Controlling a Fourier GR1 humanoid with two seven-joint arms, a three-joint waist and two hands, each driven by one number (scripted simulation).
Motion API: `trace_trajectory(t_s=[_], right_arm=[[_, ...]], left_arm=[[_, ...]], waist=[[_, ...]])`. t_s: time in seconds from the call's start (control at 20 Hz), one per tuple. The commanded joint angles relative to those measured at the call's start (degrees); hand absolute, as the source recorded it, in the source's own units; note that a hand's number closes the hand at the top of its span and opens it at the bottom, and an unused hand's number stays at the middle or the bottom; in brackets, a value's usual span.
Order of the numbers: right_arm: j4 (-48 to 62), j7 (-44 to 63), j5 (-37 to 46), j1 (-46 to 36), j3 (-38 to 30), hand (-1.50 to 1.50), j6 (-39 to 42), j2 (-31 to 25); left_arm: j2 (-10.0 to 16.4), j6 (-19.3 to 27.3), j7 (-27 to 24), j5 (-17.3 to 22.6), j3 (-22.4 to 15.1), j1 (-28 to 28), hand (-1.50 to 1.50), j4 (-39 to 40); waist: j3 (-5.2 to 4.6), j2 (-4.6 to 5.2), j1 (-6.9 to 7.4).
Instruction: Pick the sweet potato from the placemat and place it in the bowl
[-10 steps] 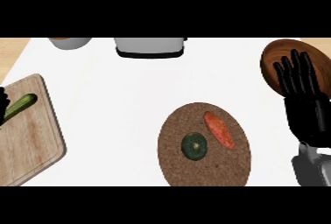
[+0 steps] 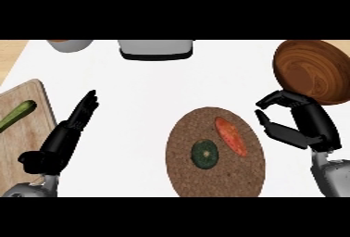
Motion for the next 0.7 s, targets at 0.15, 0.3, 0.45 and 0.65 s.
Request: trace_trajectory(t_s=[0.15,0.3,0.45,0.65], right_arm=[[10.9,-5.8,11.2,-2.7,7.4,-1.5,-1.1,4.1],[11.4,-1.6,16.7,-7.7,10.4,-1.5,2.4,-1.6],[11.9,5.9,20.6,-13.2,13.0,-1.5,5.7,-4.0],[11.5,14.8,24.5,-19.1,17.3,-1.5,16.9,-11.8]], left_arm=[[-7.0,-2.4,4.6,-0.3,-6.6,-4.1,0.0,0.5],[-7.9,-2.2,3.6,0.0,-6.2,-4.0,0.0,1.4],[-6.7,-3.4,5.2,0.3,-4.9,-6.2,0.0,2.1],[-8.3,-2.1,5.7,-1.3,-6.6,-6.5,0.0,2.2]], waist=[[0.36,-0.29,1.64],[0.29,-0.29,2.02],[0.25,-0.34,2.06],[0.1,-0.51,2.18]])
